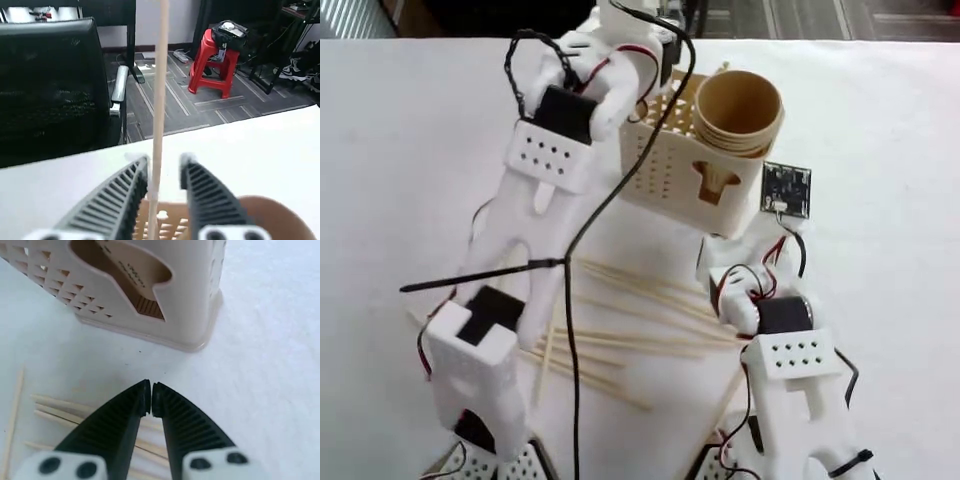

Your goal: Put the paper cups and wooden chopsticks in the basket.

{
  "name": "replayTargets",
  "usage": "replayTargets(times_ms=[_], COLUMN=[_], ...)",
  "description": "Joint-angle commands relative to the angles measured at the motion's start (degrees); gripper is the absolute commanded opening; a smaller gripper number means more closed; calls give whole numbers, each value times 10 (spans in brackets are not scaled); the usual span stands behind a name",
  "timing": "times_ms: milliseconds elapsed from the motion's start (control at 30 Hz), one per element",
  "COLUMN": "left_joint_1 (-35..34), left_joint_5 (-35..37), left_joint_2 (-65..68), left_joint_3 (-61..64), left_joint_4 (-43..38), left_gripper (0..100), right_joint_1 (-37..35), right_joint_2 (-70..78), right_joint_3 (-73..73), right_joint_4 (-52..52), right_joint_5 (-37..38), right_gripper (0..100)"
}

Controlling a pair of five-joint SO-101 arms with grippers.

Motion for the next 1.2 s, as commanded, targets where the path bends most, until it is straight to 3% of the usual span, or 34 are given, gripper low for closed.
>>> replayTargets(times_ms=[0, 200, 400, 567, 633, 833, 1167], left_joint_1=[-15, -31, -36, -35, -36, -85, -105], left_joint_5=[53, 26, -27, -139, -170, -174, -175], left_joint_2=[-8, -8, -8, -6, -5, -20, -196], left_joint_3=[-12, -103, -271, -412, -467, -522, -362], left_joint_4=[32, 138, 338, 459, 498, 513, 513], left_gripper=[258, 224, 146, 24, 28, 22, 22], right_joint_1=[4, 4, 4, 5, 5, 2, -80], right_joint_2=[-14, -14, -14, -15, -15, -81, -218], right_joint_3=[-4, -4, -4, -5, -5, -24, -40], right_joint_4=[-10, -10, -7, -5, -4, 66, 185], right_joint_5=[2, 2, 2, 68, 92, 172, 333], right_gripper=[18, 18, 18, 18, 18, 18, 18])
